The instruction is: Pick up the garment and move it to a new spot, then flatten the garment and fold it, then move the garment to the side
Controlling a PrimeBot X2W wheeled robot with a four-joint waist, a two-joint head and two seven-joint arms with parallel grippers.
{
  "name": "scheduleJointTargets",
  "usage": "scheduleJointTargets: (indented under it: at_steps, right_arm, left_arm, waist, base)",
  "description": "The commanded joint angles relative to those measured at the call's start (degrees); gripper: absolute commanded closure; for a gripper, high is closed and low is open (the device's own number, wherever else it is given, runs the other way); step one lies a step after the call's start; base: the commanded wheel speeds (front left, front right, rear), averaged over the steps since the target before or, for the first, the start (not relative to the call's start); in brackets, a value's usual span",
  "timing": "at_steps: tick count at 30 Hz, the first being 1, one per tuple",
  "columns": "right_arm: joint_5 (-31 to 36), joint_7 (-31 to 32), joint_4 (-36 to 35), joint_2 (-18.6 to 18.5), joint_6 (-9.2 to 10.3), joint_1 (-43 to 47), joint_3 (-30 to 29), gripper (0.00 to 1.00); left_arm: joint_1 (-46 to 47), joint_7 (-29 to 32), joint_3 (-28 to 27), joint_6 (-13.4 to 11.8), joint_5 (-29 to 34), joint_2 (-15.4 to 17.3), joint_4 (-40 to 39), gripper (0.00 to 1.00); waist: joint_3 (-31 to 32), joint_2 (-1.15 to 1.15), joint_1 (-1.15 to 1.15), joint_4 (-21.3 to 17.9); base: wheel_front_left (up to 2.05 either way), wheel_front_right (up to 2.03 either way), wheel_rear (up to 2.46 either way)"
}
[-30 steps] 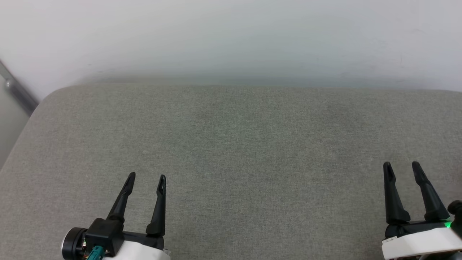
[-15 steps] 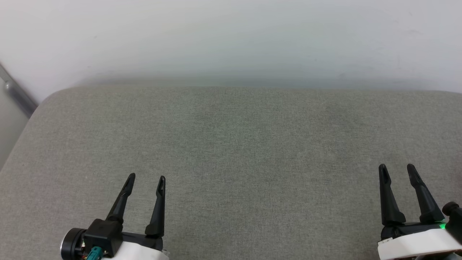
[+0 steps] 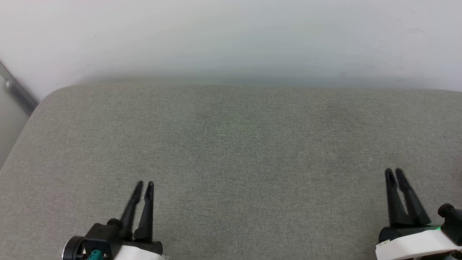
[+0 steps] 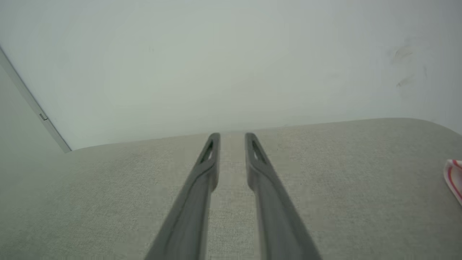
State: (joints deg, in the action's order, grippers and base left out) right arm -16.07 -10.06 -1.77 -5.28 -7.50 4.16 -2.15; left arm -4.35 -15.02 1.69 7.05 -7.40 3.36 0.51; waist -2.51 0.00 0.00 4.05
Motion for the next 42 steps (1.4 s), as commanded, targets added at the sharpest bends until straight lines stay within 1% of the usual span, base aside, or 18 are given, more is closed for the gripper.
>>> scheduleJointTargets:
  at_steps: [1,11,21,22,35,36,42]
  right_arm:
    - [-0.64,0.04,0.24,0.03,0.00,0.01,0.06,1.00]
    - [-11.52,1.88,2.27,-0.08,0.00,-1.43,-0.01,1.00]
    - [-21.03,3.56,4.17,-0.10,0.00,-2.84,-0.15,1.00]
    - [-22.79,3.90,4.51,-0.10,0.00,-3.09,-0.19,1.00]
    - [-33.24,5.88,6.57,0.02,0.00,-4.49,-0.50,1.00]
    - [-33.24,5.88,6.57,0.02,0.00,-4.49,-0.50,1.00]
    - [-37.58,6.74,7.45,0.11,0.01,-5.11,-0.67,1.00]
  left_arm:
    - [-0.17,0.05,0.12,0.00,-0.67,-0.04,0.17,1.00]
    - [1.24,2.32,-0.22,-0.09,-13.05,0.60,1.71,1.00]
    - [2.75,4.41,-0.56,0.08,-23.82,1.05,3.68,1.00]
    - [3.04,4.81,-0.64,0.11,-25.81,1.13,4.02,1.00]
    - [4.54,7.30,-1.24,0.22,-37.61,1.45,5.78,1.00]
    - [4.54,7.30,-1.24,0.22,-37.61,1.45,5.78,1.00]
    - [5.17,8.37,-1.53,0.25,-42.46,1.55,6.43,1.00]
  waist:
    - [0.01,0.00,0.00,-0.02]
    - [0.19,0.00,0.00,-0.35]
    - [0.39,0.00,0.00,-0.67]
    - [0.42,0.00,0.00,-0.73]
    - [0.66,0.00,0.00,-1.15]
    - [0.66,0.00,0.00,-1.15]
    - [0.78,0.00,0.00,-1.35]
  base:
    - [0.00,0.00,0.00]
    - [0.00,0.00,0.00]
    - [0.00,0.00,0.00]
    - [0.00,0.00,0.00]
    - [0.00,0.00,0.00]
    - [0.00,0.00,0.00]
    - [0.00,0.00,0.00]
